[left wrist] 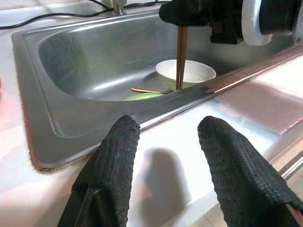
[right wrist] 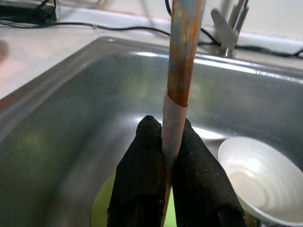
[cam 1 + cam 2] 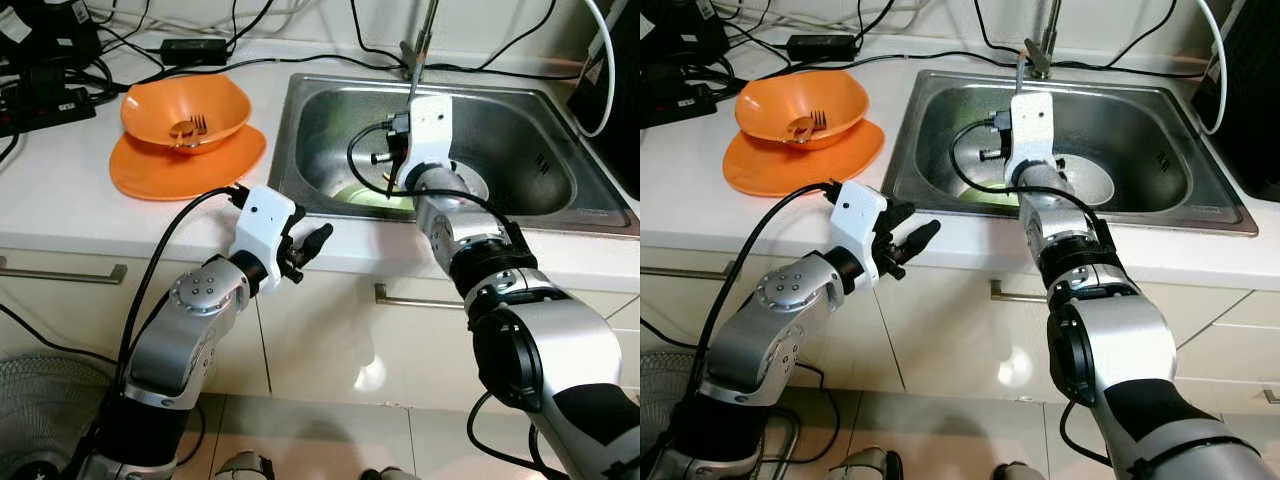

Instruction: Kitchen organization

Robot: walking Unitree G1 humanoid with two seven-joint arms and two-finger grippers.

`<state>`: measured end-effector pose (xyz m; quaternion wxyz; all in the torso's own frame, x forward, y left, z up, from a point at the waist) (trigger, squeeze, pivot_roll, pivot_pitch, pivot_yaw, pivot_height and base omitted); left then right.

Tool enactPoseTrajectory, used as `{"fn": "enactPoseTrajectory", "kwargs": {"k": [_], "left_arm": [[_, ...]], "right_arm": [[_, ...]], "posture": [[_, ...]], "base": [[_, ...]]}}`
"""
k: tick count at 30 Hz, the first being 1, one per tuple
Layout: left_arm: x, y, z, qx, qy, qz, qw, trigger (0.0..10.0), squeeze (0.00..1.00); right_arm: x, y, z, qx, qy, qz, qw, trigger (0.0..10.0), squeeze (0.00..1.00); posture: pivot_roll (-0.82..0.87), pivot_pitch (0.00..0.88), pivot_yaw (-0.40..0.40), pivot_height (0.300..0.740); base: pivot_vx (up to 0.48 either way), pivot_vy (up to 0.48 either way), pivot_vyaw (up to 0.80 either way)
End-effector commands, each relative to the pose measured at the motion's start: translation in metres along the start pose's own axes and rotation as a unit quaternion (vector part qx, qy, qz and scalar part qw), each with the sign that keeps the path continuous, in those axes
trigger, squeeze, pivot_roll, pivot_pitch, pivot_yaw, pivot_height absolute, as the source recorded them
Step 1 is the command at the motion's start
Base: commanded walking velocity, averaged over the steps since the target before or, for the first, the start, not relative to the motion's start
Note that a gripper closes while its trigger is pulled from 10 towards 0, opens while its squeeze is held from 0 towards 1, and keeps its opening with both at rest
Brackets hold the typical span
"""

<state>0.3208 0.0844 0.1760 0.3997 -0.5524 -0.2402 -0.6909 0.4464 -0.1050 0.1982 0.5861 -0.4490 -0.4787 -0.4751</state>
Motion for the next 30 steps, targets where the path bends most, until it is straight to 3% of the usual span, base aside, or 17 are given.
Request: {"fn": "enactPoseTrajectory", "kwargs": {"k": [1, 7, 8, 9, 28, 29, 30], "left_arm": [[0.003, -0.001, -0.002, 0.001, 0.002, -0.001, 1.000, 10.0, 0.00], [0.003, -0.001, 0.000, 0.012, -0.004, 0.002, 1.000, 10.0, 0.00], [0.003, -0.002, -0.001, 0.012, -0.004, 0.002, 1.000, 10.0, 0.00], [0.003, -0.002, -0.001, 0.012, -0.004, 0.002, 1.000, 10.0, 0.00], [0.004, -0.001, -0.003, 0.017, -0.010, 0.001, 1.000, 10.0, 0.00], [0.005, -0.001, -0.003, 0.018, -0.010, 0.000, 1.000, 10.0, 0.00], [0.006, -0.001, -0.002, 0.022, -0.010, -0.003, 1.000, 10.0, 0.00]], "right_arm": [[0.008, 0.002, 0.000, -0.002, 0.010, 0.001, 1.000, 10.0, 0.00], [0.004, 0.002, 0.001, -0.002, 0.008, 0.013, 1.000, 10.0, 0.00], [0.003, 0.002, 0.000, -0.003, 0.010, 0.015, 1.000, 10.0, 0.26], [0.002, 0.002, 0.000, -0.005, 0.011, 0.017, 1.000, 10.0, 1.00], [0.007, 0.002, 0.005, 0.010, 0.016, 0.005, 1.000, 10.0, 1.00], [0.009, 0.003, 0.006, 0.011, 0.010, 0.000, 1.000, 10.0, 0.29], [0.015, 0.003, 0.005, 0.008, -0.005, -0.017, 1.000, 10.0, 0.00]], "posture": [[0.10, 0.042, -0.041, 0.732], [0.10, 0.035, -0.044, 0.732], [0.10, 0.035, -0.048, 0.732], [0.11, 0.033, -0.050, 0.732], [0.11, 0.022, -0.057, 0.732], [0.11, 0.023, -0.057, 0.732], [0.11, 0.023, -0.057, 0.732]], "base": [[0.000, 0.000, 0.00], [0.000, 0.000, 0.00], [0.000, 0.000, 0.00], [0.000, 0.000, 0.00], [0.000, 0.000, 0.00], [0.000, 0.000, 0.00], [0.000, 0.000, 0.00]]}}
Point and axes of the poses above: a point about 5 cm out from each wrist's last joint towards the gripper, its own y axis pointing out of the wrist towards the gripper, its own x axis along the axis of the wrist's last joint, z = x × y, the point moved 3 cm from there along y, pointing out of the wrist towards the gripper, and after that the axes turned 10 degrees about y, right-handed, at the moved point
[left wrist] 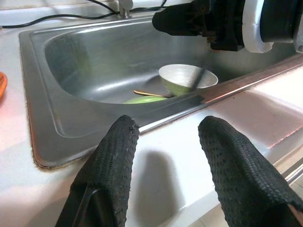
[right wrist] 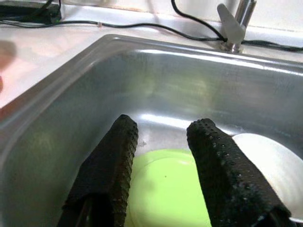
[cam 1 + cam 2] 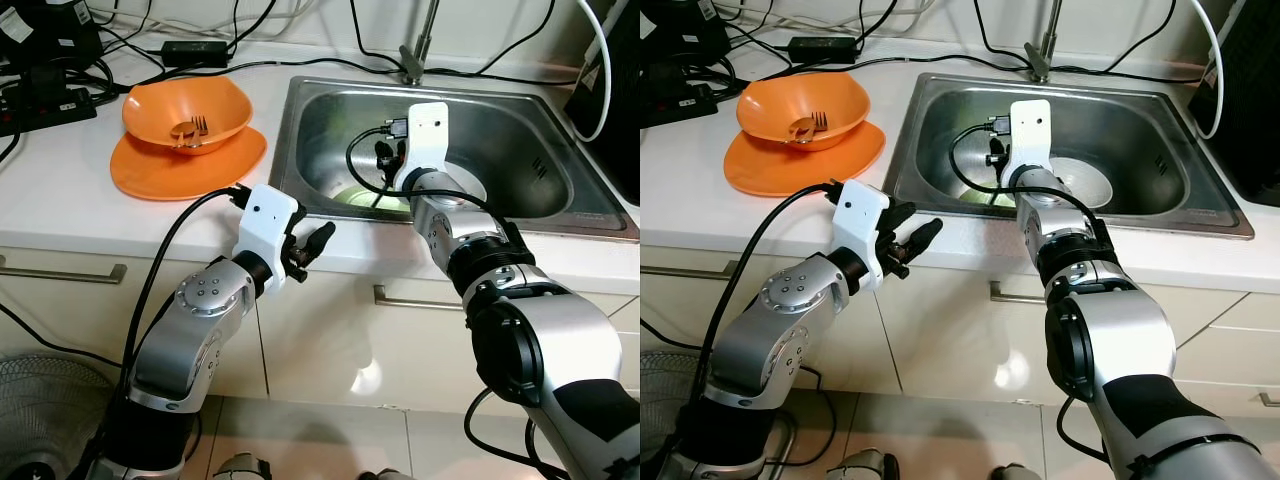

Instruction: Kitchen organization

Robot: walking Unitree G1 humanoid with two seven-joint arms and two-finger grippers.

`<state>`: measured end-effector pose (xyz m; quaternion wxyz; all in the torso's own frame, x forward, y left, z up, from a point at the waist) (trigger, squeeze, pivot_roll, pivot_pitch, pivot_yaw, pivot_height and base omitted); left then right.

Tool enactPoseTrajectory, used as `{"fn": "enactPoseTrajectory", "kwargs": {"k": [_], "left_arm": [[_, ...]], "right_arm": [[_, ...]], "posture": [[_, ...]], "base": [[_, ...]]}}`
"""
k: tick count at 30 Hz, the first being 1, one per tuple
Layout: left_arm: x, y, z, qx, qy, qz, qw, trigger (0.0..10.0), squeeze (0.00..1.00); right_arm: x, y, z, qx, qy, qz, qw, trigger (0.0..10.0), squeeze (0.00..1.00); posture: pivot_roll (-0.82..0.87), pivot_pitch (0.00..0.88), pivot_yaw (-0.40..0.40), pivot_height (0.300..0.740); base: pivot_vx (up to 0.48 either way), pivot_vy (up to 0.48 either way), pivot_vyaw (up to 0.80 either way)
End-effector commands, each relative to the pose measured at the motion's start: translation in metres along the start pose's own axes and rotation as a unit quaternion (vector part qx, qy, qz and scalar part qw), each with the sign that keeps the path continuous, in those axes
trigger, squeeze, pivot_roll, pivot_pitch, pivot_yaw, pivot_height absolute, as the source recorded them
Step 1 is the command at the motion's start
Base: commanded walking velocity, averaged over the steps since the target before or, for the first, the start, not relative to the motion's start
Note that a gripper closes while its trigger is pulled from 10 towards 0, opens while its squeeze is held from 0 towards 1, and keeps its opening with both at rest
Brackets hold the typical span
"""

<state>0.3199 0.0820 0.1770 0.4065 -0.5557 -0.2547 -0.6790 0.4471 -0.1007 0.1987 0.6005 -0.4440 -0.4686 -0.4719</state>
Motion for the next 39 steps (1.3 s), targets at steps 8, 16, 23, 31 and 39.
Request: {"fn": "enactPoseTrajectory", "kwargs": {"k": [8, 16, 23, 31, 39], "left_arm": [[0.005, 0.001, 0.007, 0.028, 0.005, -0.008, 1.000, 10.0, 0.00], [0.013, 0.001, 0.021, 0.086, 0.027, -0.031, 0.995, 10.0, 0.00], [0.031, -0.005, 0.048, 0.182, 0.074, -0.071, 0.978, 10.0, 0.00], [0.033, -0.012, 0.061, 0.251, 0.136, -0.077, 0.955, 10.0, 0.00], [0.027, -0.012, 0.065, 0.273, 0.261, -0.049, 0.925, 10.0, 0.00]], "right_arm": [[0.063, -0.001, -0.005, -0.012, -0.068, -0.126, 0.990, 10.0, 0.00], [0.103, -0.009, -0.003, 0.001, -0.060, -0.219, 0.974, 10.0, 0.00], [0.100, -0.018, 0.013, 0.054, -0.037, -0.270, 0.961, 10.0, 0.00], [0.037, -0.028, 0.015, 0.084, 0.009, -0.238, 0.968, 10.0, 0.00], [-0.005, -0.035, 0.008, 0.062, 0.056, -0.191, 0.978, 10.0, 0.00]], "posture": [[0.09, 0.035, -0.056, 0.732], [0.08, 0.046, -0.058, 0.732], [0.08, 0.060, -0.063, 0.732], [0.06, 0.073, -0.063, 0.732], [0.06, 0.078, -0.061, 0.732]], "base": [[0.000, 0.000, 0.00], [0.000, 0.000, 0.00], [0.000, 0.000, 0.00], [0.000, 0.000, 0.00], [0.000, 0.000, 0.00]]}}
Point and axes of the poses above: a point about 5 cm out from each wrist's last joint towards the gripper, its own y axis pointing out of the wrist towards the gripper, its own x axis along the axis of the wrist's last joint, z = x × y, the point moved 3 cm from there along y, pointing out of the wrist towards the gripper, and after that the axes turned 10 degrees about y, right-handed, at the moved point
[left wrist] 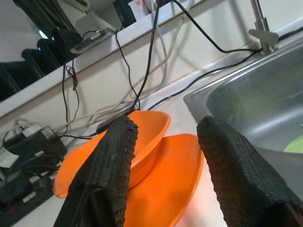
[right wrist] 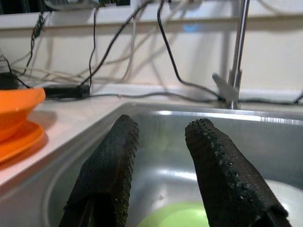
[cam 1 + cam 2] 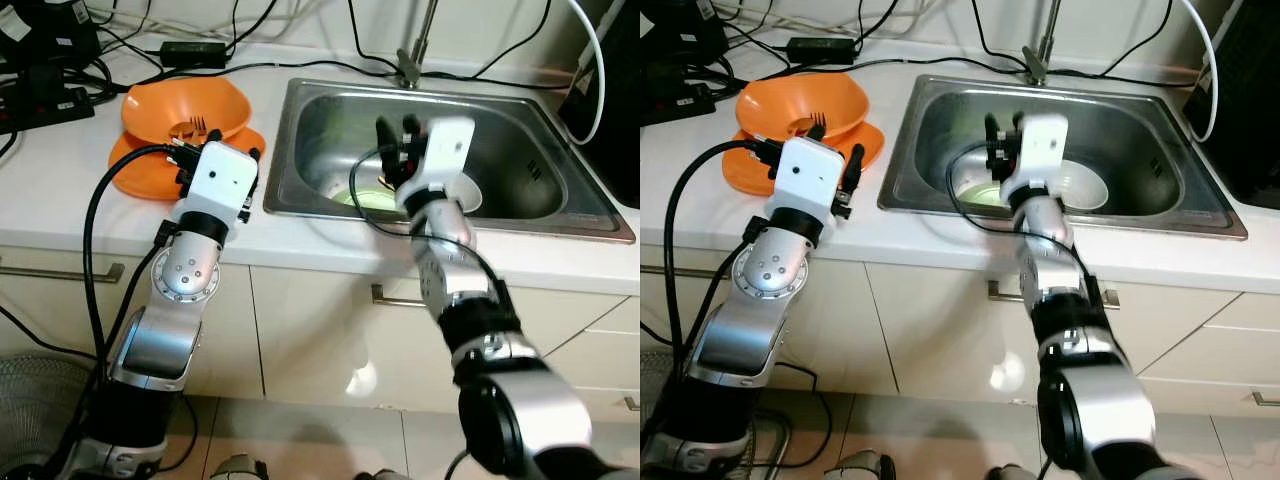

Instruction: Kitchen organization

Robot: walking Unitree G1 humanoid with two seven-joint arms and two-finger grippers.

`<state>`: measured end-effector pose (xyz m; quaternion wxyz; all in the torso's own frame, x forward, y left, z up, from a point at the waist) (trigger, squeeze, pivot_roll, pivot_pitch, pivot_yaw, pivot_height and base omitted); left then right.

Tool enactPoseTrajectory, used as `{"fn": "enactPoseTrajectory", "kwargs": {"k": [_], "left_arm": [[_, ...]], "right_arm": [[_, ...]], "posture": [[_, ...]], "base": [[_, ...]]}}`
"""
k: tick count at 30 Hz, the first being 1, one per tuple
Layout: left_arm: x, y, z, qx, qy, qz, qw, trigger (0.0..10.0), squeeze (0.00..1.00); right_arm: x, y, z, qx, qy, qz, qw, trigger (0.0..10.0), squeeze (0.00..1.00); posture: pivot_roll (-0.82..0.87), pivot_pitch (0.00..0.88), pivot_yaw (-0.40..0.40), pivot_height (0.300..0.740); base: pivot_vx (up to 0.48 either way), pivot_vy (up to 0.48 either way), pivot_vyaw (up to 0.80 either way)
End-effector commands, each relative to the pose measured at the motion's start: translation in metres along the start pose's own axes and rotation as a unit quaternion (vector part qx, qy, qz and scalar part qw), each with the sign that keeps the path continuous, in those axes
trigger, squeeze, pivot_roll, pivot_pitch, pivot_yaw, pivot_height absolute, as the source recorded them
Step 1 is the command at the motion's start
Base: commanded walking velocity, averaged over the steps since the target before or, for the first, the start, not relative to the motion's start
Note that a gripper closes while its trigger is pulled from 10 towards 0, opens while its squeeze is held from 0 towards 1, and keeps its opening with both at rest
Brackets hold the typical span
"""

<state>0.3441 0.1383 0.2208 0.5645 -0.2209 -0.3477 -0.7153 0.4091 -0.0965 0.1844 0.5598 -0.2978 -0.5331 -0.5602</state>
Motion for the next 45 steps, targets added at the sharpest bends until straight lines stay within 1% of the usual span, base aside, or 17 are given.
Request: {"fn": "enactPoseTrajectory", "kwargs": {"k": [1, 2, 3, 4, 7, 9, 10, 16, 19, 25, 27, 29, 33, 38, 45], "left_arm": [[0.000, -0.001, -0.003, 0.002, 0.023, -0.003, 1.000, 10.0, 0.00], [-0.007, -0.003, 0.001, 0.015, 0.049, 0.009, 0.999, 10.0, 0.00], [-0.007, -0.003, 0.001, 0.015, 0.049, 0.009, 0.999, 10.0, 0.00], [-0.009, -0.003, 0.004, 0.020, 0.079, 0.009, 0.997, 10.0, 0.00], [-0.011, -0.003, 0.007, 0.021, 0.090, 0.012, 0.996, 10.0, 0.00], [-0.014, -0.003, 0.012, 0.017, 0.115, 0.012, 0.993, 10.0, 0.00], [-0.017, -0.003, 0.016, 0.016, 0.138, 0.015, 0.990, 10.0, 0.00], [-0.025, -0.005, 0.025, 0.025, 0.152, 0.025, 0.988, 10.0, 0.00], [-0.033, -0.009, 0.031, 0.029, 0.163, 0.035, 0.986, 10.0, 0.00], [-0.039, -0.011, 0.036, 0.027, 0.174, 0.046, 0.983, 10.0, 0.00], [-0.043, -0.010, 0.037, 0.023, 0.184, 0.054, 0.981, 10.0, 0.00], [-0.049, -0.005, 0.038, 0.015, 0.198, 0.068, 0.978, 10.0, 0.00], [-0.057, 0.001, 0.036, -0.002, 0.209, 0.079, 0.975, 10.0, 0.00], [-0.060, 0.005, 0.035, -0.006, 0.210, 0.083, 0.974, 10.0, 0.00], [-0.059, 0.016, 0.032, -0.012, 0.212, 0.077, 0.974, 10.0, 0.00]], "right_arm": [[0.011, 0.003, 0.004, 0.005, 0.007, -0.021, 1.000, 10.0, 0.00], [0.009, 0.001, 0.009, 0.009, 0.013, -0.019, 1.000, 10.0, 0.00], [0.009, 0.001, 0.009, 0.009, 0.013, -0.019, 1.000, 10.0, 0.00], [0.007, 0.001, 0.013, 0.016, 0.014, -0.017, 1.000, 10.0, 0.00], [0.007, 0.001, 0.015, 0.018, 0.014, -0.014, 1.000, 10.0, 0.00], [0.007, 0.002, 0.016, 0.019, 0.014, -0.011, 1.000, 10.0, 0.00], [0.007, 0.002, 0.017, 0.019, 0.016, -0.009, 1.000, 10.0, 0.00], [0.004, 0.000, 0.019, 0.024, 0.017, -0.001, 1.000, 10.0, 0.00], [0.003, -0.001, 0.020, 0.026, 0.018, 0.003, 0.999, 10.0, 0.00], [0.000, -0.002, 0.023, 0.027, 0.021, 0.011, 0.999, 10.0, 0.00], [-0.001, -0.002, 0.025, 0.029, 0.024, 0.013, 0.999, 10.0, 0.00], [-0.001, -0.002, 0.028, 0.032, 0.030, 0.011, 0.999, 10.0, 0.00], [0.000, -0.002, 0.027, 0.030, 0.030, 0.010, 0.999, 10.0, 0.00], [0.001, -0.002, 0.027, 0.028, 0.030, 0.010, 0.999, 10.0, 0.00], [0.000, -0.003, 0.026, 0.023, 0.031, 0.009, 0.999, 10.0, 0.00]], "posture": [[0.05, 0.078, -0.057, 0.732], [0.05, 0.079, -0.057, 0.732], [0.05, 0.079, -0.057, 0.732], [0.06, 0.079, -0.061, 0.732], [0.06, 0.080, -0.061, 0.732], [0.07, 0.079, -0.061, 0.732], [0.07, 0.079, -0.061, 0.732], [0.07, 0.073, -0.059, 0.732], [0.07, 0.069, -0.056, 0.732], [0.08, 0.063, -0.057, 0.732], [0.08, 0.063, -0.057, 0.732], [0.08, 0.055, -0.054, 0.732], [0.07, 0.051, -0.052, 0.732], [0.07, 0.053, -0.051, 0.732], [0.06, 0.060, -0.046, 0.732]], "base": [[0.000, 0.000, 0.00], [0.000, 0.000, 0.00], [0.000, 0.000, 0.00], [0.000, 0.000, 0.00], [0.000, 0.000, 0.00], [0.000, 0.000, 0.00], [0.000, 0.000, 0.00], [0.000, 0.000, 0.00], [0.000, 0.000, 0.00], [0.000, 0.000, 0.00], [0.000, 0.000, 0.00], [0.000, 0.000, 0.00], [0.000, 0.000, 0.00], [0.000, 0.000, 0.00], [0.000, 0.000, 0.00]]}}
Point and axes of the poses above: a point about 5 cm out from each wrist's last joint towards the gripper, its own y axis pointing out of the wrist towards the gripper, its own x axis along the axis of the wrist's last joint, z = x × y, the point moved 3 cm from there along y, pointing out of the wrist towards the gripper, and after that the axes turned 10 degrees about y, right-handed, at the moved point
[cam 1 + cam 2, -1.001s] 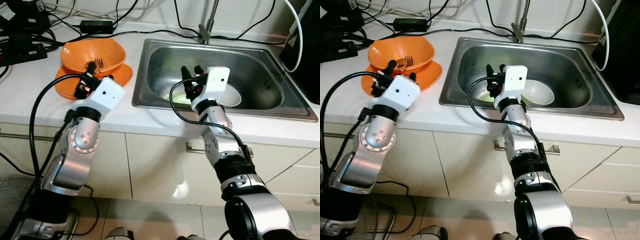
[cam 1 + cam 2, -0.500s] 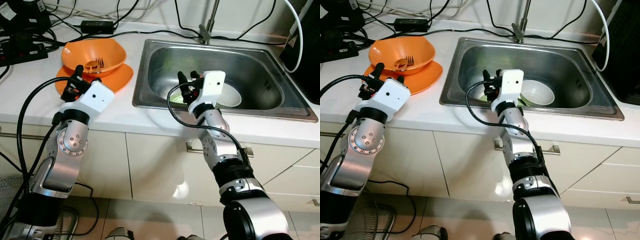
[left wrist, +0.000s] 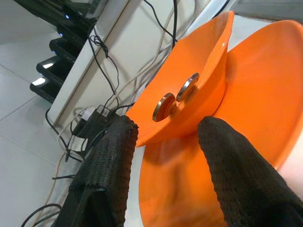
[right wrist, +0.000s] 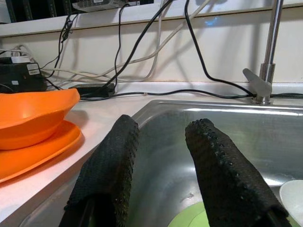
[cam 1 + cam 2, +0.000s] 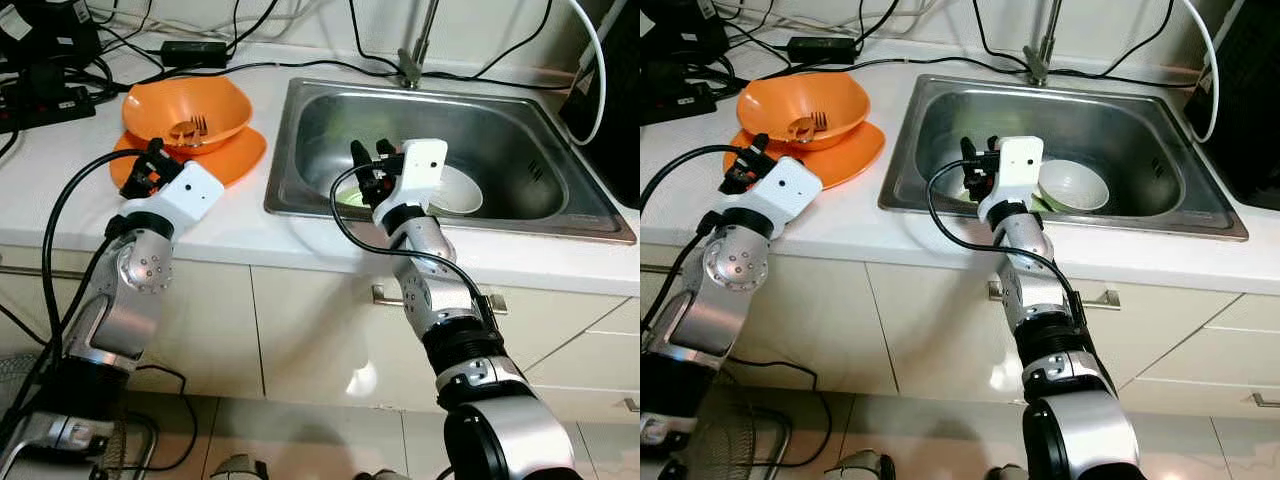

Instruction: Kitchen organization

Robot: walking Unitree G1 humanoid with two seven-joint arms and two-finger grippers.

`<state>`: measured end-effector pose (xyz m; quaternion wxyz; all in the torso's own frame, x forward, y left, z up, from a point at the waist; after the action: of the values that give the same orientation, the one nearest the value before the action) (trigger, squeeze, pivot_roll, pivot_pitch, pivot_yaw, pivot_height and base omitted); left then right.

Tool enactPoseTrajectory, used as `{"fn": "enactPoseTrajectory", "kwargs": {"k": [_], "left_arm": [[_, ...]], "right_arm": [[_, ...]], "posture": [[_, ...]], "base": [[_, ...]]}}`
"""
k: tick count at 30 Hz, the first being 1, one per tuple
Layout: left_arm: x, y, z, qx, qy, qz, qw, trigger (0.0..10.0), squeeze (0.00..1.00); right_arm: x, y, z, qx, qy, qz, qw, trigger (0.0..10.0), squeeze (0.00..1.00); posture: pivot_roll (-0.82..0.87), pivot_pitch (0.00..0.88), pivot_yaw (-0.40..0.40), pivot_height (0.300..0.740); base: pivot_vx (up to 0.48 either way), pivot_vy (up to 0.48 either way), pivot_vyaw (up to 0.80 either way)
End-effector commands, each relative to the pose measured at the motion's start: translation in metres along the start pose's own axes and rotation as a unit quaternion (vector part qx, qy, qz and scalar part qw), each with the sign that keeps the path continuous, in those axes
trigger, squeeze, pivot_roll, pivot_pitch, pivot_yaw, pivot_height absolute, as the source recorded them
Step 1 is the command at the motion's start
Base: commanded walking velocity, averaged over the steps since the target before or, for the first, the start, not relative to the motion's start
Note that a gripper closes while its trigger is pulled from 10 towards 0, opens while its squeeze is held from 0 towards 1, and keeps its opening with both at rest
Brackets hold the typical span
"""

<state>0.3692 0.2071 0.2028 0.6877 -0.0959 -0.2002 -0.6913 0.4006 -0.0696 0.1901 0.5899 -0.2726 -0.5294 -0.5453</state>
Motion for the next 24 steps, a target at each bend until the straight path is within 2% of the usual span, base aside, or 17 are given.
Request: {"fn": "enactPoseTrajectory", "kwargs": {"k": [1, 24], "left_arm": [[0.008, 0.003, -0.003, -0.009, 0.003, -0.016, 1.000, 10.0, 0.00], [0.014, 0.025, -0.001, -0.015, 0.035, -0.031, 0.999, 10.0, 0.00]], "right_arm": [[0.002, -0.002, -0.003, -0.006, 0.004, -0.004, 1.000, 10.0, 0.00], [0.002, -0.003, -0.004, -0.011, 0.010, -0.003, 1.000, 10.0, 0.00]], "posture": [[0.06, 0.060, -0.046, 0.732], [0.06, 0.067, -0.041, 0.732]], "base": [[0.000, 0.000, 0.00], [0.000, 0.000, 0.00]]}}
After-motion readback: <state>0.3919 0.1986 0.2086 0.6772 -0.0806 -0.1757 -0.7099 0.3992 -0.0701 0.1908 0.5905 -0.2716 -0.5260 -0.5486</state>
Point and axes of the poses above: a point about 5 cm out from each wrist's last joint towards the gripper, its own y axis pointing out of the wrist towards the gripper, its own x axis along the axis of the wrist's last joint, z = x × y, the point moved 3 cm from there along y, pointing out of the wrist towards the gripper, and after that the axes turned 10 degrees about y, right-handed, at the moved point
